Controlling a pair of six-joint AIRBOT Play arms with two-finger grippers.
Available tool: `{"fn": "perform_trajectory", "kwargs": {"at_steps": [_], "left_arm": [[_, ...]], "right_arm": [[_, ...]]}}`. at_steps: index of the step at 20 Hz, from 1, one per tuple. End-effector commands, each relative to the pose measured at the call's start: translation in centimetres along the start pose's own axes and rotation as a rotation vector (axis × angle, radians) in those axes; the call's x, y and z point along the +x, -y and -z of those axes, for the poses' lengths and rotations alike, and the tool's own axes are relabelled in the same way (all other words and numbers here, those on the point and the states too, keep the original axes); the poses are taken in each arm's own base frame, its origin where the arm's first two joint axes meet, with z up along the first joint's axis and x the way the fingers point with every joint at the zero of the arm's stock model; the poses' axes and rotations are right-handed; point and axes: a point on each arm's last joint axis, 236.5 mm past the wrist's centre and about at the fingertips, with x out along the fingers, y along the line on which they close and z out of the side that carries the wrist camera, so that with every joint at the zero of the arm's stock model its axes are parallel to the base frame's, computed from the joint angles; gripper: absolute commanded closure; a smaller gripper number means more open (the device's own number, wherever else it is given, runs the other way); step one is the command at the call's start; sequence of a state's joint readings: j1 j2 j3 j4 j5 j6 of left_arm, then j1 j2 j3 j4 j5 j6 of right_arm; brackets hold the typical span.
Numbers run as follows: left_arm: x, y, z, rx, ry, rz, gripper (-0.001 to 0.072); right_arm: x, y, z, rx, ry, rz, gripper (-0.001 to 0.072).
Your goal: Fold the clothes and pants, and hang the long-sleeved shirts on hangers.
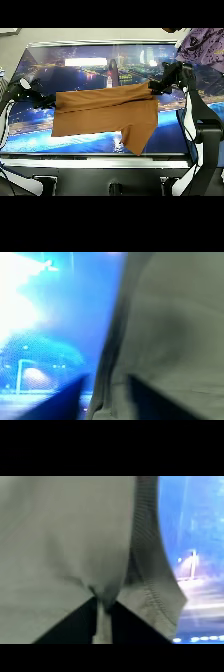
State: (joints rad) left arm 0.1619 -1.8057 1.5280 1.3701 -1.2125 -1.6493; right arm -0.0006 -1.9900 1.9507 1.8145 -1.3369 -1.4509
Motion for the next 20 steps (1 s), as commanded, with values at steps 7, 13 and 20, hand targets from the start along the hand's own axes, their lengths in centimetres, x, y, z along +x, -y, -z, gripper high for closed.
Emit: {"fn": "perform_trajectory", "kwargs": {"at_steps": [7, 13, 20], "left_arm": [[-10.0, -4.2, -2.3, -0.130, 0.185, 0.014, 0.0089], [-12.0, -10.4, 6.5, -0.321, 0.184, 0.010, 0.0090], [-7.8, -10.2, 13.1, -0.384, 0.088, 0.030, 0.0090]], "right_arm": [[-8.7, 2.6, 1.2, -0.007, 0.019, -0.049, 0.0359], [-9.7, 7.6, 11.7, 0.225, -0.066, -0.235, 0.0359], [-2.1, 3.2, 26.6, 0.323, -0.279, -0.353, 0.0358]]}}
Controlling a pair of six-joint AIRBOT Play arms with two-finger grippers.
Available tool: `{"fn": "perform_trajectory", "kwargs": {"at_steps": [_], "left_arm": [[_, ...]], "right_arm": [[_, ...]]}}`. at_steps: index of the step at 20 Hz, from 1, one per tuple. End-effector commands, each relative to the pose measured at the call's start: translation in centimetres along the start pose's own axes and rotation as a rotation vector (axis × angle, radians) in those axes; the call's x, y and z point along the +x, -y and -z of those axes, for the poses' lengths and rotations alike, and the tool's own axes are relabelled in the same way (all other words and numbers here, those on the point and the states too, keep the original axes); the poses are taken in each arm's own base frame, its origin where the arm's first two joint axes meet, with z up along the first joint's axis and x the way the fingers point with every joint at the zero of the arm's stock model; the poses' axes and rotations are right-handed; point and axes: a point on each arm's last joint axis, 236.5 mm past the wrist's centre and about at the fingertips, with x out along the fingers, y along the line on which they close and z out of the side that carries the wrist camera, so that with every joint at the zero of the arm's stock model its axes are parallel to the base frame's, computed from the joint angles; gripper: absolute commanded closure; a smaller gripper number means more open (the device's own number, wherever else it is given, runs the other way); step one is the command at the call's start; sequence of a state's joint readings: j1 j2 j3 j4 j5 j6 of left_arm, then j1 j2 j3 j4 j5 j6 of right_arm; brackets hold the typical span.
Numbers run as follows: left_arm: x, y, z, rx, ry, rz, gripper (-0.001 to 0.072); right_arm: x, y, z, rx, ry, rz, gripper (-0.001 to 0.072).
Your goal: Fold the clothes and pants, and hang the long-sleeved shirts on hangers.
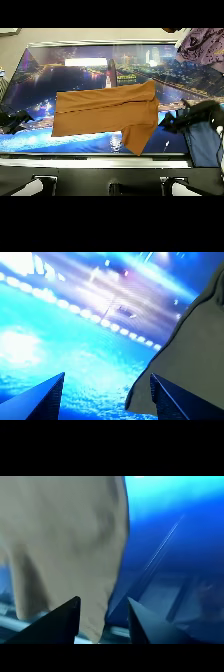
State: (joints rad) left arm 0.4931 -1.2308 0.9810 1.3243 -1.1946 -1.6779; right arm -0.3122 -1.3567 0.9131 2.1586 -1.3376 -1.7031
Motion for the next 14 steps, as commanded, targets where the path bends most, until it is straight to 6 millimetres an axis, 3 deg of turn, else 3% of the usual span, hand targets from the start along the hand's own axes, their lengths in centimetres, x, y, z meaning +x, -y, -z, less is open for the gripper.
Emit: {"fn": "perform_trajectory", "kwargs": {"at_steps": [1, 8, 9, 11, 12, 14], "left_arm": [[1.0, -0.8, 1.9, -0.023, -0.026, 0.000, 0.0090], [1.0, -0.8, 1.9, -0.022, -0.026, 0.000, 0.0090], [1.0, -0.8, 1.9, -0.022, -0.026, 0.000, 0.0090], [0.9, -0.5, 2.7, -0.027, -0.063, 0.010, 0.0092], [0.8, -0.4, 3.1, -0.029, -0.081, 0.013, 0.0154], [1.4, -0.1, 3.2, -0.008, -0.078, 0.053, 0.0188]], "right_arm": [[4.4, 0.5, 4.7, 0.054, -0.050, -0.060, 0.0359], [8.0, -1.6, 5.1, -0.010, -0.023, -0.003, 0.0364], [8.5, -1.9, 5.2, -0.007, -0.022, 0.005, 0.0390], [9.0, -2.2, 5.2, -0.006, -0.022, 0.011, 0.0588], [8.9, -2.3, 5.0, -0.003, -0.016, 0.006, 0.0688], [8.2, -2.8, 4.3, -0.018, 0.003, 0.006, 0.0690]]}}
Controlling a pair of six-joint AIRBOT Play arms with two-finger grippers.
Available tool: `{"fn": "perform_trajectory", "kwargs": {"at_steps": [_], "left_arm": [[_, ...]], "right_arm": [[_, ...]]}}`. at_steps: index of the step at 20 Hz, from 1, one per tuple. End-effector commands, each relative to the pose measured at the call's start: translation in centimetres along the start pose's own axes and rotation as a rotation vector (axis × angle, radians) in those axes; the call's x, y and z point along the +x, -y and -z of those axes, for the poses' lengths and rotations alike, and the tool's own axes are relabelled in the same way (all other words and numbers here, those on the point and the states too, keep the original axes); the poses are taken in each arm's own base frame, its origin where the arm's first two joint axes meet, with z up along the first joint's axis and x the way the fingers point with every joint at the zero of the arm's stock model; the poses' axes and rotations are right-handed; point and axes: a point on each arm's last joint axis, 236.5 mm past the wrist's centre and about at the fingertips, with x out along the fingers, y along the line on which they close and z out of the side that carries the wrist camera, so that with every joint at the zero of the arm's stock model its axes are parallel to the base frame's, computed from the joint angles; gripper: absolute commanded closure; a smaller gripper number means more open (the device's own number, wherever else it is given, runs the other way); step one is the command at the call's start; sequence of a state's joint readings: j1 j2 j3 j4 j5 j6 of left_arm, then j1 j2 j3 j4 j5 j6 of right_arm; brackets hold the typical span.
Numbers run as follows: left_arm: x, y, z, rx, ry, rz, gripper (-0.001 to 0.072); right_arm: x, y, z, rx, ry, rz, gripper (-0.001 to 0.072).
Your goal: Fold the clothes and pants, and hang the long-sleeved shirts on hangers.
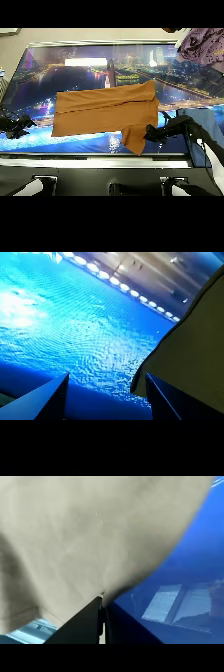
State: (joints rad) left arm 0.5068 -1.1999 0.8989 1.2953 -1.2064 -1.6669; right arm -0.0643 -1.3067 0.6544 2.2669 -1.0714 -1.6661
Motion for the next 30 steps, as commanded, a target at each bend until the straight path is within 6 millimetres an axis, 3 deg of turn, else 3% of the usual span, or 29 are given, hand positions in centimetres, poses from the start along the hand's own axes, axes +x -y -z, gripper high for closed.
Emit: {"fn": "perform_trajectory", "kwargs": {"at_steps": [1, 5, 8, 14, 15, 16, 17, 20, 21, 24, 26, 28, 30], "left_arm": [[0.9, 0.9, 0.6, 0.026, -0.022, 0.093, 0.0188], [4.1, 2.8, 3.1, 0.003, -0.114, 0.309, 0.0188], [6.2, 2.8, 5.0, -0.003, -0.195, 0.315, 0.0188], [8.0, 4.5, 6.2, 0.055, -0.243, 0.313, 0.0202], [8.4, 4.7, 6.5, 0.060, -0.258, 0.311, 0.0271], [8.6, 4.8, 6.8, 0.053, -0.273, 0.309, 0.0559], [8.5, 5.1, 6.9, 0.048, -0.278, 0.320, 0.0689], [5.9, 6.4, 6.9, 0.035, -0.288, 0.352, 0.0692], [4.7, 5.9, 6.9, 0.019, -0.269, 0.312, 0.0692], [0.7, 1.7, 7.9, -0.041, -0.180, 0.082, 0.0692], [-1.5, 0.8, 9.0, -0.016, -0.131, 0.040, 0.0692], [-2.7, 1.3, 9.0, 0.008, -0.073, 0.057, 0.0692], [-2.7, 2.1, 8.2, 0.032, -0.034, 0.065, 0.0692]], "right_arm": [[-0.7, -1.1, -1.2, -0.010, 0.044, -0.002, 0.0690], [-3.1, -3.3, -2.4, -0.045, 0.115, -0.031, 0.0690], [-3.8, -3.9, -2.2, -0.063, 0.132, -0.041, 0.0690], [-4.8, -4.6, -2.2, -0.086, 0.163, -0.049, 0.0690], [-5.0, -4.7, -2.2, -0.091, 0.173, -0.051, 0.0690], [-5.3, -4.8, -2.3, -0.100, 0.184, -0.048, 0.0690], [-5.6, -4.8, -2.3, -0.106, 0.196, -0.042, 0.0690], [-7.2, -4.1, -1.0, -0.091, 0.207, 0.012, 0.0692], [-8.0, -3.6, 0.1, -0.074, 0.198, 0.044, 0.0692], [-11.0, -3.1, 4.2, -0.044, 0.189, 0.102, 0.0692], [-13.0, -3.7, 6.5, -0.047, 0.227, 0.087, 0.0692], [-14.2, -4.5, 6.9, -0.059, 0.294, 0.059, 0.0692], [-14.6, -5.1, 5.7, -0.075, 0.329, 0.049, 0.0692]]}}
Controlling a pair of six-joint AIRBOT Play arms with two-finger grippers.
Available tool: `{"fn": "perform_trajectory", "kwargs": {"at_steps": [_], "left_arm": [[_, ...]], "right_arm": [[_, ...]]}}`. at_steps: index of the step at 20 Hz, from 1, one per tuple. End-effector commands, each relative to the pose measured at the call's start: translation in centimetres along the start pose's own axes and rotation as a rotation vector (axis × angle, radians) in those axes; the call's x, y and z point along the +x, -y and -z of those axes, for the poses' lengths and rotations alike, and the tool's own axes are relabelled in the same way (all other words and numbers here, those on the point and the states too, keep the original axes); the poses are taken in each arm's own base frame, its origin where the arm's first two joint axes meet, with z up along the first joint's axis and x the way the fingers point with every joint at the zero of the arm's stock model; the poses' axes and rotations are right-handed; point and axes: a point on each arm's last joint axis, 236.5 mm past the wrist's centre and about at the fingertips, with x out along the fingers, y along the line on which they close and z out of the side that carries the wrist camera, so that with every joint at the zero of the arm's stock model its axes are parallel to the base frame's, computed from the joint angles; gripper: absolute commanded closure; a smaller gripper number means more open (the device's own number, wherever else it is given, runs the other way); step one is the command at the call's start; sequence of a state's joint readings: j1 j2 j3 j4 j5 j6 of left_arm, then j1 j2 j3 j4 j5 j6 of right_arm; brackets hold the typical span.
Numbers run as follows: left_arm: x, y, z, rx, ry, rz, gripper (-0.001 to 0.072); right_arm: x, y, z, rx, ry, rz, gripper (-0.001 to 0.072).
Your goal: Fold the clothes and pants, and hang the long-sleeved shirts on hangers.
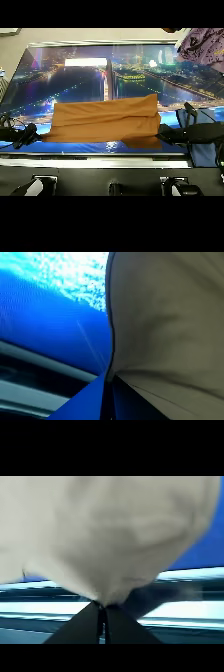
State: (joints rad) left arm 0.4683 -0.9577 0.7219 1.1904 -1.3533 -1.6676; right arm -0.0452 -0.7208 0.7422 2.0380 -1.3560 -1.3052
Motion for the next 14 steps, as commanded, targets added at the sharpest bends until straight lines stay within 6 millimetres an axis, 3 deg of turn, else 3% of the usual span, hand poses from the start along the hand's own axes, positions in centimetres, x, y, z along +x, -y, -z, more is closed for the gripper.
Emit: {"fn": "perform_trajectory", "kwargs": {"at_steps": [1, 7, 14], "left_arm": [[-1.0, 0.4, -1.0, 0.023, 0.095, -0.027, 0.0692], [1.0, 5.8, -8.1, 0.144, 0.243, 0.015, 0.0692], [6.3, 8.7, -15.0, 0.200, 0.175, -0.011, 0.0692]], "right_arm": [[-0.9, -0.5, -1.4, -0.013, 0.060, -0.002, 0.0692], [3.3, -1.6, -11.2, -0.116, 0.055, 0.028, 0.0692], [9.4, -1.7, -20.3, -0.157, 0.037, 0.044, 0.0692]]}}
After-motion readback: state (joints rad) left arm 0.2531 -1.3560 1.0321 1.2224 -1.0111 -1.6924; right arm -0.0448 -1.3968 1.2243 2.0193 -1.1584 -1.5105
